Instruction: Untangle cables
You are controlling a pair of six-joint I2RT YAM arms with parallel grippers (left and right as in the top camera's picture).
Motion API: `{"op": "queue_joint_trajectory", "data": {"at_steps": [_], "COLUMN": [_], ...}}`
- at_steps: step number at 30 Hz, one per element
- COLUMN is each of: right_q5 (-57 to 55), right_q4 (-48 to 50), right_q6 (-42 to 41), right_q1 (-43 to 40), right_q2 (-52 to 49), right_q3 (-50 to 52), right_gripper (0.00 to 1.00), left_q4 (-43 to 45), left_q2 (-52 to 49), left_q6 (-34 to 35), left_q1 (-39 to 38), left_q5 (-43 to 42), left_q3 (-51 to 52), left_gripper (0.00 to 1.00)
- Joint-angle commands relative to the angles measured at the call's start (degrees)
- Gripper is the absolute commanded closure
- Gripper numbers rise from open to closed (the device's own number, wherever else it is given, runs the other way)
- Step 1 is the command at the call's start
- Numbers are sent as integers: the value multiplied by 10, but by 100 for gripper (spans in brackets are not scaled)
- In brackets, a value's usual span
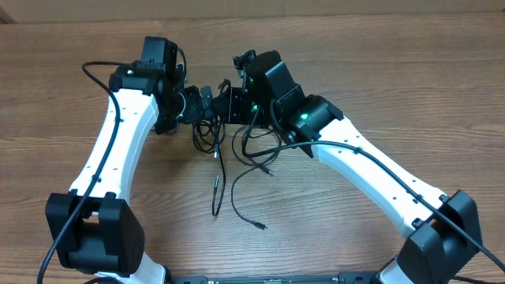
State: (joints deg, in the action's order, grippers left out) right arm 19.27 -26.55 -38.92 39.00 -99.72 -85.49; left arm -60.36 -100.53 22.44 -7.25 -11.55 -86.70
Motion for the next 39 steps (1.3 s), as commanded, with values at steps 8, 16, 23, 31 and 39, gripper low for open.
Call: {"op": "queue_joint_trajectory", "data": {"at_steps": [8, 16, 23, 31, 39], "right_q5": [-120, -137, -99, -88, -94], "right_q4": [-111, -205, -260, -274, -274], "right_q6": [31, 34, 34, 34, 34], "right_q1": [-4, -75, -158, -182, -182], "right_q2": [-22, -22, -22, -22, -22], "right_q3": [1, 1, 1, 1, 1], "right_gripper": [20, 0, 0, 0, 0], "left_q4": [-10, -9, -3, 33, 43], "left_q2": [5, 5, 5, -13, -93], "left_q6": [18, 18, -47, -39, -25], "left_q1": [-14, -14, -17, -45, -63], "left_q5": [-16, -16, -65, -63, -67], "left_q3": [-4, -4, -4, -4, -4], "left_gripper": [0, 0, 0, 0, 0]}}
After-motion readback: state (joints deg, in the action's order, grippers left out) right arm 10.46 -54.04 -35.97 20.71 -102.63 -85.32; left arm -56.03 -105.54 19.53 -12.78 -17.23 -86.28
